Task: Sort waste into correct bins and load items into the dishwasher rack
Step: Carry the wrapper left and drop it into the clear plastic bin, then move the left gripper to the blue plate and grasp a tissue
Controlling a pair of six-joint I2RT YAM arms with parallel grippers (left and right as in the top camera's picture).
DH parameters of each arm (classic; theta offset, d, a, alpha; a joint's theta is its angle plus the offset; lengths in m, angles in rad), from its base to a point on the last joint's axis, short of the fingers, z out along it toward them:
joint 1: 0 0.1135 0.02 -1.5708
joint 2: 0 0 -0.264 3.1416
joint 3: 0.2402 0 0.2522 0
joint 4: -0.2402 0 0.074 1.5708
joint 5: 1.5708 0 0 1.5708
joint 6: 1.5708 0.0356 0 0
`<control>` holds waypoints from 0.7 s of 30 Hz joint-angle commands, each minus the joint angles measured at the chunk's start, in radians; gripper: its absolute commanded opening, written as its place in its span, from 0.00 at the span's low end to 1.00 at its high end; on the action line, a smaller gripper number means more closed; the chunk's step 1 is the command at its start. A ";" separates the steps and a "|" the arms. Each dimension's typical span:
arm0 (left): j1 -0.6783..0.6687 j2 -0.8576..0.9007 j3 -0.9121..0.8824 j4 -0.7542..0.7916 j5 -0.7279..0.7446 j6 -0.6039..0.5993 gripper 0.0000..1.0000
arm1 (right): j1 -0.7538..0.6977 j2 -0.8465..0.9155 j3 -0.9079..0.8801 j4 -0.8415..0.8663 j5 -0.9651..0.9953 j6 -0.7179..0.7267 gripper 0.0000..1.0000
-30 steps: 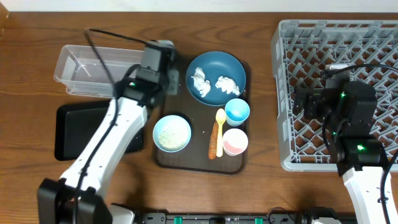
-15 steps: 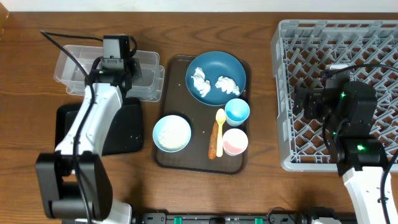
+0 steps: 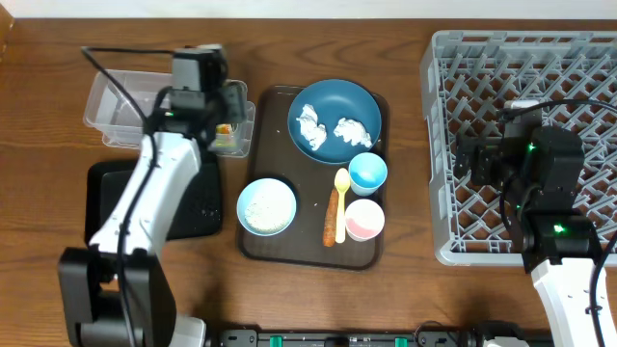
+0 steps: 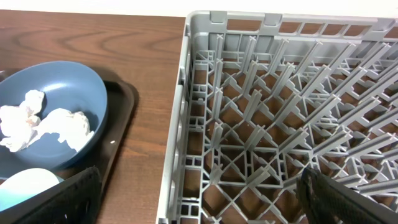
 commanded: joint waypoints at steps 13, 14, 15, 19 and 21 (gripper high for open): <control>-0.286 0.148 0.019 0.166 0.064 0.002 0.55 | 0.015 0.002 0.023 -0.010 0.001 -0.008 0.99; -0.290 0.163 0.019 0.166 0.064 0.002 0.55 | 0.015 0.002 0.022 -0.013 0.001 -0.008 0.99; -0.294 0.180 0.019 0.164 0.064 0.002 0.56 | 0.015 0.002 0.023 -0.014 0.001 -0.008 0.99; -0.299 0.241 0.019 0.167 0.064 0.002 0.56 | 0.015 0.002 0.022 -0.018 0.001 -0.008 0.99; -0.298 0.264 0.019 0.167 0.064 0.002 0.56 | 0.015 0.002 0.022 -0.018 0.001 -0.008 0.99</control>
